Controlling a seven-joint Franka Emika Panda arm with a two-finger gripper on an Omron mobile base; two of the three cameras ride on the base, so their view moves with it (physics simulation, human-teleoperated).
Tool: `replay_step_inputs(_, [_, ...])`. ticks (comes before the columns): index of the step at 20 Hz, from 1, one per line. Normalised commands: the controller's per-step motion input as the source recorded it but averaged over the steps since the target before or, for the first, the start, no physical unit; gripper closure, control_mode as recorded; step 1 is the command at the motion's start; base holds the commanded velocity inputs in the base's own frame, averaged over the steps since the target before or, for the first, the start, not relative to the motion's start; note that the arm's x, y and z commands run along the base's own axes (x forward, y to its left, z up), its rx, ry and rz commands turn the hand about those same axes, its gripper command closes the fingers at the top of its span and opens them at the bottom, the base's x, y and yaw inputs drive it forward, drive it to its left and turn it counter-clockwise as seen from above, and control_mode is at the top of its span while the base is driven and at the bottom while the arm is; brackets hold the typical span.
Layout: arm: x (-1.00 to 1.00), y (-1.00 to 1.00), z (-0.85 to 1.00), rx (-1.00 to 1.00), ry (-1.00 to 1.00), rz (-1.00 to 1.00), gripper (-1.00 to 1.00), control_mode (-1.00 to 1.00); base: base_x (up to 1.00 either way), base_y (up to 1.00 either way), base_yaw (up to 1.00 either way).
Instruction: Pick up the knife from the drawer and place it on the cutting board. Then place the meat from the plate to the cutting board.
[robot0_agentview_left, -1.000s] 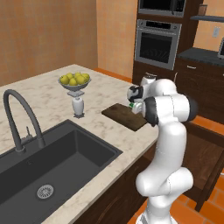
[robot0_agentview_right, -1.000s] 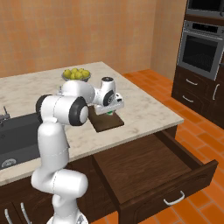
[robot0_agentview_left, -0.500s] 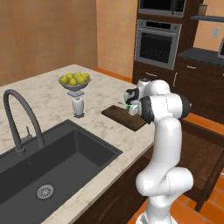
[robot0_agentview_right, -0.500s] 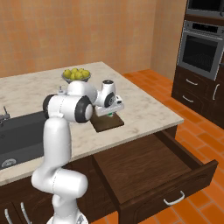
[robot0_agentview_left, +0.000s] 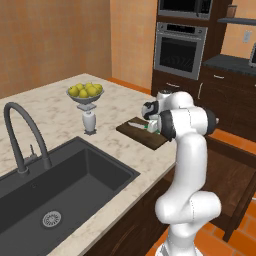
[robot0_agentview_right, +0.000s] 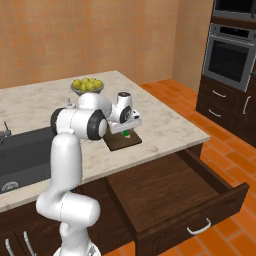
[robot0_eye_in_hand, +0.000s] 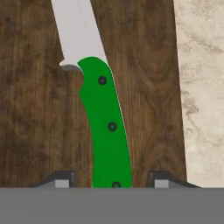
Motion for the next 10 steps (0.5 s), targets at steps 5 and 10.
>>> replay_step_inputs(5, [-0.28, -0.01, 0.49, 0.00, -0.08, 0.02, -1.00, -1.00, 0.00, 0.00, 0.00])
replay_step_inputs(10, [-0.56, 0.15, 0.84, 0.00, -0.05, 0.00, -1.00, -1.00, 0.00, 0.00, 0.00])
